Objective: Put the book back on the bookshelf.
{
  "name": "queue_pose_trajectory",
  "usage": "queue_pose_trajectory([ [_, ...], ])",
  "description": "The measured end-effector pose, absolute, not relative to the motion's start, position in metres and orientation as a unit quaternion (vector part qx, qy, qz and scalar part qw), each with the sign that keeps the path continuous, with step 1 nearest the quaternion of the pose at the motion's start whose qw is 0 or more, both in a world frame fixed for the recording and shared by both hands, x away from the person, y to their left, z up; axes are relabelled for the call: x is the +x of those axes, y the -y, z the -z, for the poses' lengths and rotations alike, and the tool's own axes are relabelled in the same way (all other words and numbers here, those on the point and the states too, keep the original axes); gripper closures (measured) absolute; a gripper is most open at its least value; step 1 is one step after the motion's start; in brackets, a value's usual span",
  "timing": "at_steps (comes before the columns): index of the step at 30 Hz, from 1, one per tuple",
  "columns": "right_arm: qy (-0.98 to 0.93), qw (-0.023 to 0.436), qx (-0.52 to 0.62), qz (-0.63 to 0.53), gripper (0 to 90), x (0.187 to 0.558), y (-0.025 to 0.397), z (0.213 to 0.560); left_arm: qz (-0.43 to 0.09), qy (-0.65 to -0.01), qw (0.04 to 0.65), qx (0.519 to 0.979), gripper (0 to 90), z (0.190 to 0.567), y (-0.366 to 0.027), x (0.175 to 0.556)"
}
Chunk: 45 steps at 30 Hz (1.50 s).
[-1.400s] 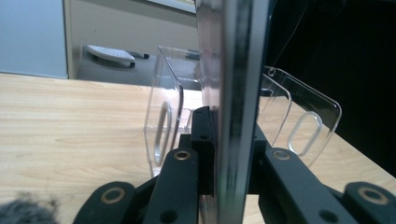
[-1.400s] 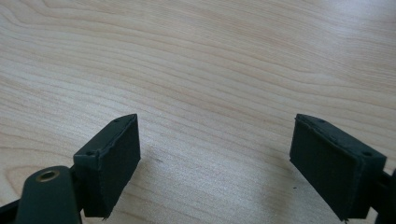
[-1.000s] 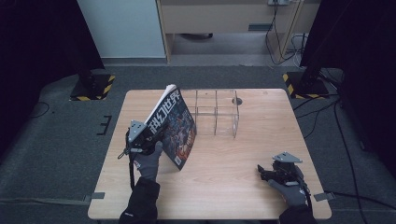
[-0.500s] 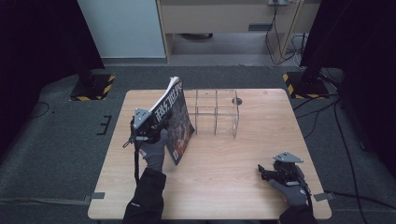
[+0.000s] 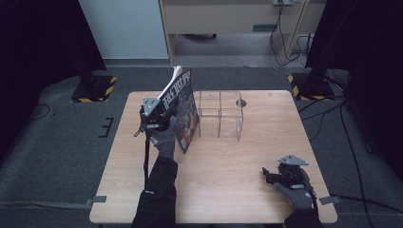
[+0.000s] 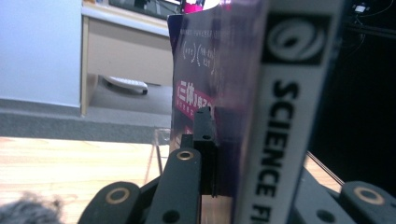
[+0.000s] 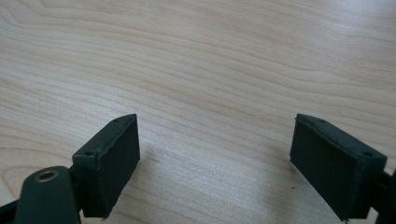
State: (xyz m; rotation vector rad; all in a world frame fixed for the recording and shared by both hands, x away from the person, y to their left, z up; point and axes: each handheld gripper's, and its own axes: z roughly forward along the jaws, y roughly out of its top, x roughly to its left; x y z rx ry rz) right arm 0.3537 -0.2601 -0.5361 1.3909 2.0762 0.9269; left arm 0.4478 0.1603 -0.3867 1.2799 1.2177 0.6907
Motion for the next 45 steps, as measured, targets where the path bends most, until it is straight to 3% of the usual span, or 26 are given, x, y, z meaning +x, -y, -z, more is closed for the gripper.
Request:
queue_pose_trajectory([
  [15,-0.756,0.235,0.508,-0.339,16.0,0.353,0.260,0.537,-0.299,-0.522,0.586,0.542,81.5,0.405,-0.151,0.462],
  [32,-0.758,0.235,0.507,-0.337,16.0,0.352,0.259,0.536,-0.294,-0.528,0.579,0.547,79.4,0.421,-0.168,0.441],
  [40,-0.758,0.236,0.506,-0.338,15.9,0.352,0.258,0.536,-0.287,-0.536,0.576,0.546,74.8,0.425,-0.183,0.432],
  [45,-0.755,0.236,0.508,-0.339,15.8,0.352,0.258,0.536,-0.286,-0.521,0.576,0.561,61.3,0.425,-0.181,0.425],
])
